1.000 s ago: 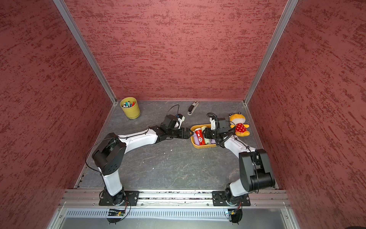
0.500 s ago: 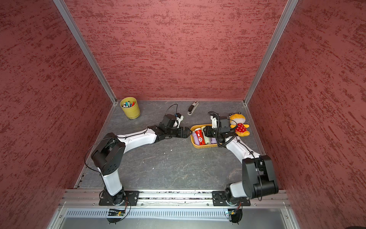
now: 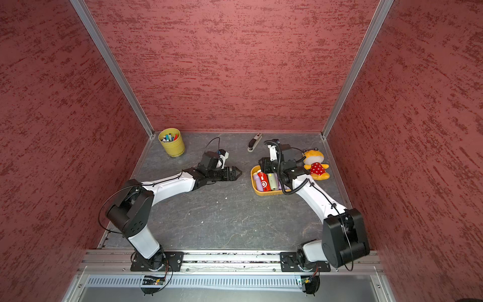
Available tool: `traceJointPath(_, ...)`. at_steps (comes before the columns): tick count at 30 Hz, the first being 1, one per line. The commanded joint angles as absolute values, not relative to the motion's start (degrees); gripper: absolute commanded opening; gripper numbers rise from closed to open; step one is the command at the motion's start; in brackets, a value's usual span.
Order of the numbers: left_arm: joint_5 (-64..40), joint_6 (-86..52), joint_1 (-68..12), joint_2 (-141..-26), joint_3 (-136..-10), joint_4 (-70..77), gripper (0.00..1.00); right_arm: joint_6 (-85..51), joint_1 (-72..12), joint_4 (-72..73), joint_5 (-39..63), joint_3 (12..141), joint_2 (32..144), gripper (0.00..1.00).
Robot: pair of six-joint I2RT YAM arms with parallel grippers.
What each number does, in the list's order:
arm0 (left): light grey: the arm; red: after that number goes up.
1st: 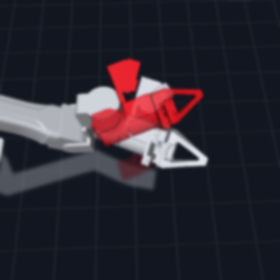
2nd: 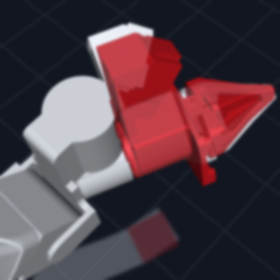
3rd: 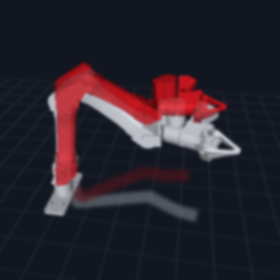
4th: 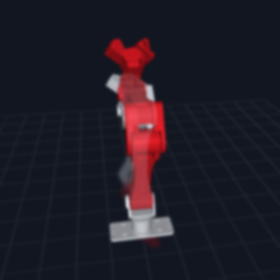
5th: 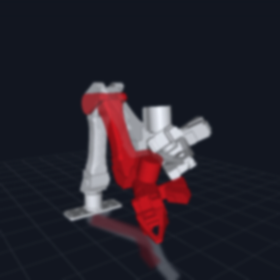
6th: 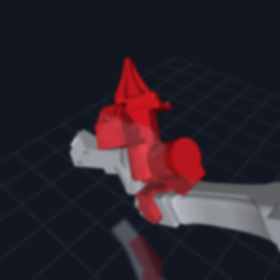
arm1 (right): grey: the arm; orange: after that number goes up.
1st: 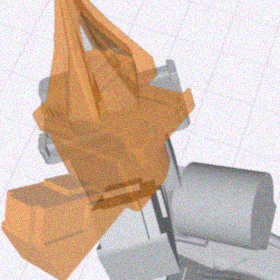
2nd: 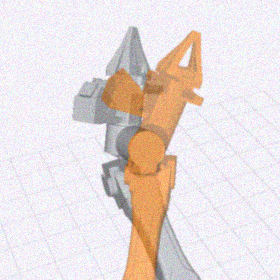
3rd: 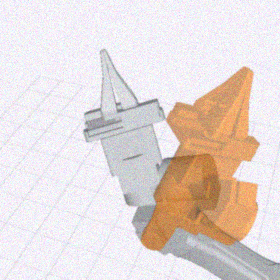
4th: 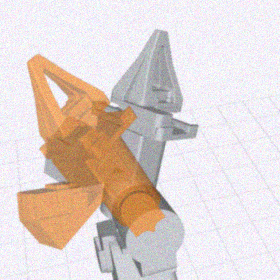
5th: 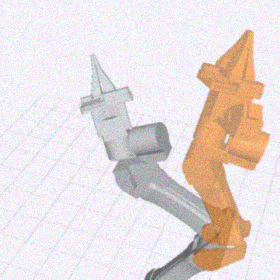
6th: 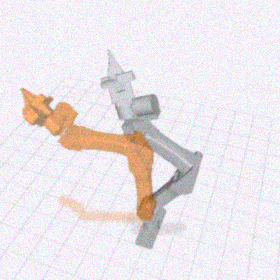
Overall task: Put the flashlights into the storage boxes
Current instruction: Place the flashlight at the storage box, then pick up the flashlight from the center of the board.
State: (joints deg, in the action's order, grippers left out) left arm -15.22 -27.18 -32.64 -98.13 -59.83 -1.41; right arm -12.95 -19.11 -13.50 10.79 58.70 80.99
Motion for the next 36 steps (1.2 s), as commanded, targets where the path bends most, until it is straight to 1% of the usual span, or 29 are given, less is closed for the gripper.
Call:
traceJointPath(1,-14.57,-26.99,-30.59,-95.21,-57.68,-0.18,1.00,-11.53,-21.86,-15.74,7.60,62.40,83.71,0.56)
traceJointPath(9,-13.66,-26.74,-24.72,-87.82,-50.15,-0.34,1.00,-7.91,-28.48,-19.41,6.55,76.15,96.77,0.56)
traceJointPath(16,-11.30,-24.79,-18.76,-80.48,-43.82,-0.64,1.00,-4.30,-32.77,-25.20,5.28,90.63,109.36,0.60)
traceJointPath(19,-12.28,-25.09,-15.79,-78.84,-42.08,-0.53,1.00,-2.31,-33.95,-27.54,4.93,96.06,114.34,0.62)
traceJointPath(23,-12.74,-25.01,-13.27,-78.01,-40.72,-0.28,1.00,-1.17,-34.53,-30.69,4.96,102.51,120.25,0.65)
traceJointPath(36,-15.11,-24.44,-9.11,-80.87,-40.08,1.27,1.00,1.16,-36.17,-42.77,7.16,123.48,138.10,0.66)
